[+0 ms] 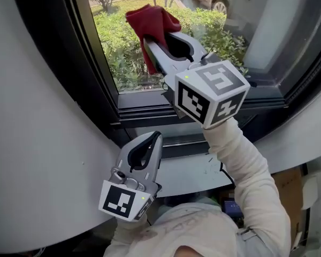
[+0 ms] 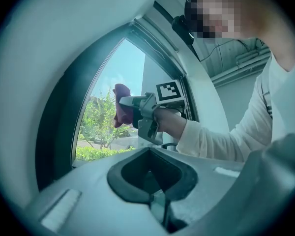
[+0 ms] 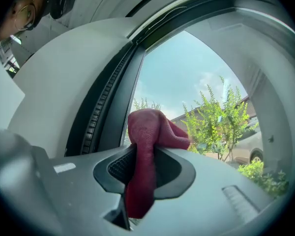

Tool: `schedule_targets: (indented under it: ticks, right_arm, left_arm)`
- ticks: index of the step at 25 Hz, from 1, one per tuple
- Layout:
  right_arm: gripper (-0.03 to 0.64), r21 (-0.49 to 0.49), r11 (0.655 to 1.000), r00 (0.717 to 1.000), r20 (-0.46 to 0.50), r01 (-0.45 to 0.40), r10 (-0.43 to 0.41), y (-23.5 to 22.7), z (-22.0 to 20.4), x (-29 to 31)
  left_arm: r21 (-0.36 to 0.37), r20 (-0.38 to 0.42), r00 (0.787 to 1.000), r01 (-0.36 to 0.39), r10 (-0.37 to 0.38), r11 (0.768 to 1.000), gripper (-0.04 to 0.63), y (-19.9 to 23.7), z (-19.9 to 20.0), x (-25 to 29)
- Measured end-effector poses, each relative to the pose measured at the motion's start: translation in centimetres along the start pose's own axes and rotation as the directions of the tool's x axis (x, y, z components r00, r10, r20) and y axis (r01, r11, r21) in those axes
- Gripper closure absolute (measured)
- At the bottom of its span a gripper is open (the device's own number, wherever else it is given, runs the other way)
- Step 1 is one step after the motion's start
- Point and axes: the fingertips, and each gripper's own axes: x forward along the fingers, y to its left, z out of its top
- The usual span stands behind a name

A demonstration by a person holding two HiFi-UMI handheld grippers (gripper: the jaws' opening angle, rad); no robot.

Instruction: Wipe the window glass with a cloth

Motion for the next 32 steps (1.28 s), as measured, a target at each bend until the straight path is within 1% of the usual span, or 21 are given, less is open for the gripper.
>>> schedule_targets:
  ticks: [2,6,11,19,24,32]
  right_arm:
    - [0.520,0.010,1.000,0.999,-0.030,-0.019,0.020,0.7,-1.4,0.3]
    - [0.517,0.005,1.000,0.996,-0.085,-0.026,0.026,1.2,-4.0,0.1]
    - [0.514,0.025,1.000,0.995,-0.101,-0.005,0.008,-0.5,-4.7,-1.4]
    - [0.514,0.021,0.995,0.990,-0.104,0.097,-0.095,-6.7,-3.8,-6.4]
    - [0.514,0.022,0.987,0.982,-0.102,0.160,-0.157,-11.0,-3.3,-9.9]
    - [0.514,0.024,0.968,0.965,-0.087,0.249,-0.246,-18.2,-2.1,-15.8]
  left_arm:
    - [-0.001,0.003,1.000,0.000,0.000,1.000,0.595,0.0,0.2,-0.2]
    - [-0.003,-0.002,1.000,-0.002,0.001,1.000,0.595,-0.1,0.0,-0.2]
    - [-0.006,-0.010,1.000,0.011,-0.011,1.000,0.595,-0.9,-0.5,0.5]
    - [-0.011,-0.011,0.998,0.069,-0.069,0.998,0.595,-4.4,-0.7,3.6]
    - [-0.010,-0.022,0.993,0.118,-0.118,0.993,0.594,-7.1,-1.3,6.1]
    - [0.001,-0.036,0.984,0.176,-0.175,0.984,0.595,-11.4,-1.8,10.5]
